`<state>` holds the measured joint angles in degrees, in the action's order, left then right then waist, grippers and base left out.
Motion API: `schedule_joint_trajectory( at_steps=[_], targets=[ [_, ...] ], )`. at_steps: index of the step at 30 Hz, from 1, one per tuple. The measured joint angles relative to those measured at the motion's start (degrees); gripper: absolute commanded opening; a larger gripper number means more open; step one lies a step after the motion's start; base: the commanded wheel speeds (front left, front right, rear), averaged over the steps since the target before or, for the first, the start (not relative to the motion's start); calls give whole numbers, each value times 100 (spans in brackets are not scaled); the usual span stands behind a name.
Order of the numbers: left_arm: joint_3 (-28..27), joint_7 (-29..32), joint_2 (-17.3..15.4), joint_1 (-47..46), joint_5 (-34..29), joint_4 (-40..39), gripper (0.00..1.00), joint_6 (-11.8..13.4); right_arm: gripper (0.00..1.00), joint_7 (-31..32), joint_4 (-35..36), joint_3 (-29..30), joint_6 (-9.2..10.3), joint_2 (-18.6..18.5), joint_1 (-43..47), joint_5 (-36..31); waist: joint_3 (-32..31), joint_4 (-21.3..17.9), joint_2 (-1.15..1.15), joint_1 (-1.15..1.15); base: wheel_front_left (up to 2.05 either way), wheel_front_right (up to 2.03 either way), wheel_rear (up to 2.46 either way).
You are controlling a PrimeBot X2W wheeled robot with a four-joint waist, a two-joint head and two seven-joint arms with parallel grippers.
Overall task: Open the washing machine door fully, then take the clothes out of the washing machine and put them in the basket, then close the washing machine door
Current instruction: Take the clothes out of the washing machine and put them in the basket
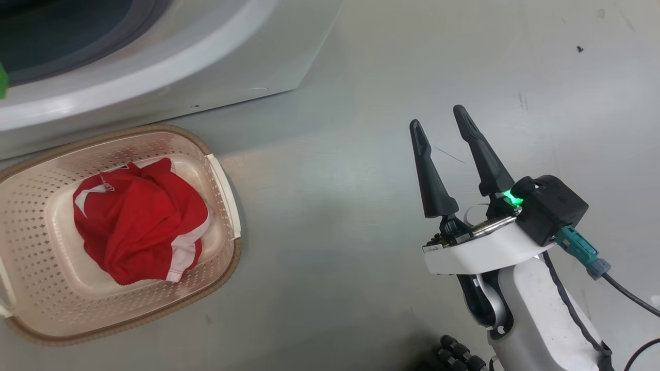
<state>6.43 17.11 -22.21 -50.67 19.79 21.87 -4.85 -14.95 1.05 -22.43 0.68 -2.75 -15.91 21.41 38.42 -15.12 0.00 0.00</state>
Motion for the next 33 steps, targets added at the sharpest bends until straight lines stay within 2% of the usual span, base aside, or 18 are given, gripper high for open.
schedule_joint_trajectory(
  at_steps=[16,27,28,30,31,33],
  targets=[
    [-270,782,-627,-961,-75,686,100,27,100,0,86,-292,131,1,-286,286,420,-424,0,0,0,0,0],
    [-261,1372,-665,-1173,-81,1105,100,110,100,0,74,-426,156,1,-389,328,472,-457,0,0,0,0,0],
    [-261,1372,-665,-1173,-81,1105,61,110,100,0,74,-426,156,1,-389,328,472,-457,0,0,0,0,0],
    [-257,1471,-664,-1250,-66,1154,7,110,100,0,71,-432,158,1,-408,330,474,-452,0,0,0,0,0],
    [-257,1471,-664,-1250,-66,1154,0,110,100,0,71,-432,158,1,-408,330,474,-452,0,0,0,0,0],
    [-244,1518,-664,-1284,-66,1174,0,110,100,0,69,-434,158,1,-425,330,474,-447,0,0,0,0,0]
  ],
)
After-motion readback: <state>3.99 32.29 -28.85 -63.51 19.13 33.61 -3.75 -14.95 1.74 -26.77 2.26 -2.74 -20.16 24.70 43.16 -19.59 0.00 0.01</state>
